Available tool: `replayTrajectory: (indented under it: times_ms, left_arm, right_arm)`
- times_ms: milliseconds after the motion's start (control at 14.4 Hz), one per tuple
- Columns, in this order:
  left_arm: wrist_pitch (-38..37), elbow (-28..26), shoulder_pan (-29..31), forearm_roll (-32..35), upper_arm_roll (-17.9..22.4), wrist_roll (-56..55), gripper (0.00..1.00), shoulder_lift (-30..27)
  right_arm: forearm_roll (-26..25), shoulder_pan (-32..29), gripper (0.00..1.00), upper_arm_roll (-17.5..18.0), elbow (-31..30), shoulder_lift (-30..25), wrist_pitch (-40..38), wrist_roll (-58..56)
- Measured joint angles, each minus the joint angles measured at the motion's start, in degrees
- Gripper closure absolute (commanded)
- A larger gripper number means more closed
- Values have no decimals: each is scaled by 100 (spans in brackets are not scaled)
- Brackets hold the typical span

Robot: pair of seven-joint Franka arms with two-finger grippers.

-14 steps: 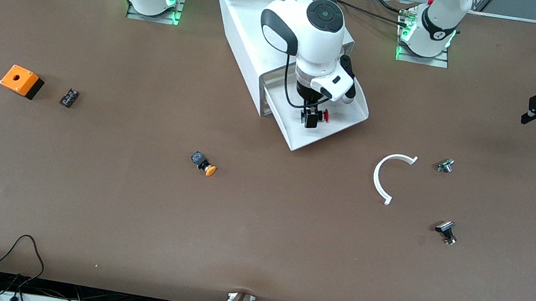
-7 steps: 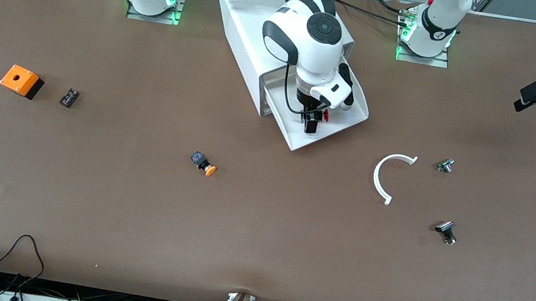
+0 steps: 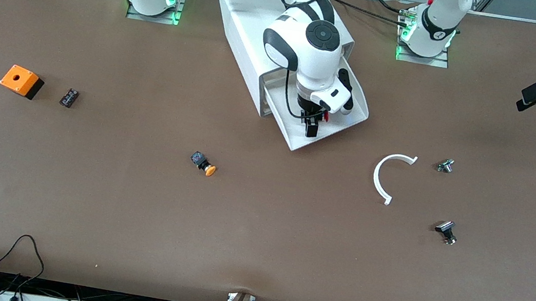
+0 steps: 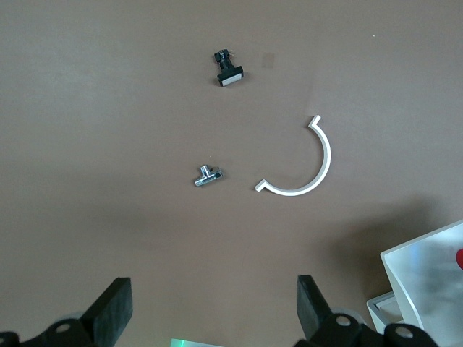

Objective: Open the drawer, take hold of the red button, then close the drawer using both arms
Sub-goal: 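Grasp the red push button in the drawer with the right gripper, then lift the red button out and carry it over the table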

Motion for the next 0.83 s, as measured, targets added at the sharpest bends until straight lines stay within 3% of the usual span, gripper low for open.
replayTrajectory:
  times_ms: [277,831]
  left_arm:
    - [-4,52,21,0,15,-19,0,0]
    - [-325,763,44,0,26,-12,0,451]
  right_arm:
    - [0,-2,67,-2,43,-1,76,0]
    - [115,-44,71,-69,219,-179,27,294]
